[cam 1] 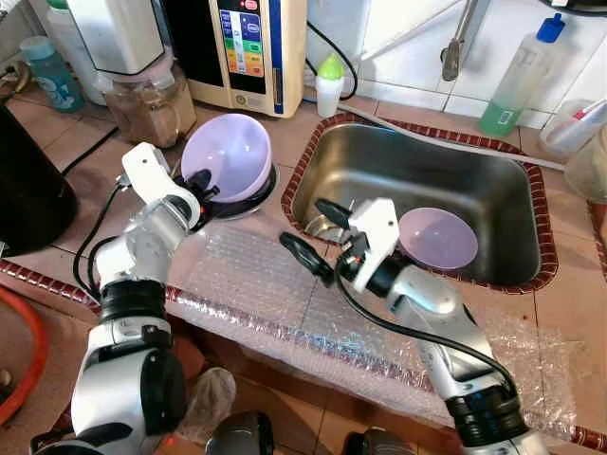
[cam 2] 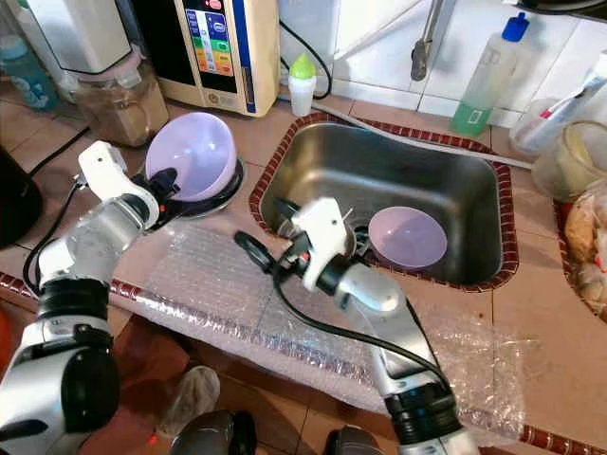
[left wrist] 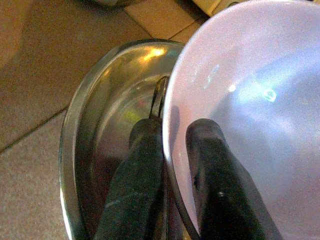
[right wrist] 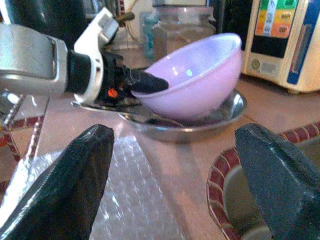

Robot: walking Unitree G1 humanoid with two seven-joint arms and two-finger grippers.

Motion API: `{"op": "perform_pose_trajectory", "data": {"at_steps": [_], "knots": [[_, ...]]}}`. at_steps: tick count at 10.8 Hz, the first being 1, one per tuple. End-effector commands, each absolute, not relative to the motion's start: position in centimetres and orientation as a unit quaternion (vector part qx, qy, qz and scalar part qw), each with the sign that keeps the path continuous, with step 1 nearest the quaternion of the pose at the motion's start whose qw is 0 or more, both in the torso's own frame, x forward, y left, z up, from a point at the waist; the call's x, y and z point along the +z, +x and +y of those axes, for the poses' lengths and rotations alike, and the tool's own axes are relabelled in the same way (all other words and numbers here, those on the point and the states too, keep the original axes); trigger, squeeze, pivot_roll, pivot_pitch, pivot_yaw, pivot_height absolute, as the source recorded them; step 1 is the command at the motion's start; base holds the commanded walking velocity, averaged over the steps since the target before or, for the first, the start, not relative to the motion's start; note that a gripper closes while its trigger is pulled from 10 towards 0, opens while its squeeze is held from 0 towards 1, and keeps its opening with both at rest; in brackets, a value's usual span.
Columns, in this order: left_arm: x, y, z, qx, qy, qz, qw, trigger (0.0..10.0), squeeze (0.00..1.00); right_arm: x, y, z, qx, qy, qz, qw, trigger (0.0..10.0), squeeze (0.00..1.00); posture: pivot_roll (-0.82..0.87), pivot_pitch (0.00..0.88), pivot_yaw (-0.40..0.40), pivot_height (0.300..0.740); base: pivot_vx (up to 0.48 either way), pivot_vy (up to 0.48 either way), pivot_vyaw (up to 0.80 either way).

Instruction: Kitchen organization

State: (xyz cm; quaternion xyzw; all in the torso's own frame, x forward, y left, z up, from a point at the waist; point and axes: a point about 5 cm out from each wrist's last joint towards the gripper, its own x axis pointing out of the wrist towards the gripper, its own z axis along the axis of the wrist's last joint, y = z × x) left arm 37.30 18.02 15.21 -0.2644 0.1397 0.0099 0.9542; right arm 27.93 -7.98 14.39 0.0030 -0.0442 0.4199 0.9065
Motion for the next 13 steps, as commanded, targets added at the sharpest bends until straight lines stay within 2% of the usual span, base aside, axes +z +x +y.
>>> {"op": "perform_pose_trajectory", "data": {"at_steps": [1, 5, 7, 9, 12, 13], "knots": [[15.6, 37.2, 18.0, 0.007, -0.235, 0.119, 0.965, 0.0, 0.0, 14.1, 27.9, -7.7, 0.427, -0.002, -0.037, 0.904, 10.0, 0.0, -0.06, 0.018, 0.073, 0.74, 0.0, 0.0, 0.0], [17.6, 36.9, 16.9, -0.026, -0.113, -0.01, 0.993, 0.0, 0.0, 14.0, 28.4, -7.6, 0.387, 0.026, -0.04, 0.921, 10.0, 0.0, -0.06, 0.015, 0.064, 0.74, 0.0, 0.0, 0.0], [19.0, 36.2, 15.1, -0.081, -0.057, -0.083, 0.992, 0.0, 0.0, 15.5, 29.3, -8.1, 0.333, 0.084, -0.082, 0.936, 10.0, 0.0, -0.05, 0.013, 0.063, 0.74, 0.0, 0.0, 0.0], [20.0, 35.4, 13.8, -0.106, 0.021, -0.153, 0.982, 0.0, 0.0, 16.6, 29.7, -8.2, 0.311, 0.114, -0.113, 0.937, 10.0, 0.0, -0.05, 0.009, 0.064, 0.74, 0.0, 0.0, 0.0], [20.0, 34.3, 12.5, -0.144, 0.043, -0.191, 0.97, 0.0, 0.0, 17.0, 31.4, -8.5, 0.256, 0.131, -0.117, 0.951, 10.0, 0.0, -0.04, 0.008, 0.058, 0.74, 0.0, 0.0, 0.0], [20.0, 33.8, 12.1, -0.155, 0.037, -0.207, 0.965, 0.0, 0.0, 16.8, 32.1, -8.5, 0.236, 0.137, -0.108, 0.956, 0.0, 0.0, -0.04, 0.008, 0.057, 0.74, 0.0, 0.0, 0.0]]}}
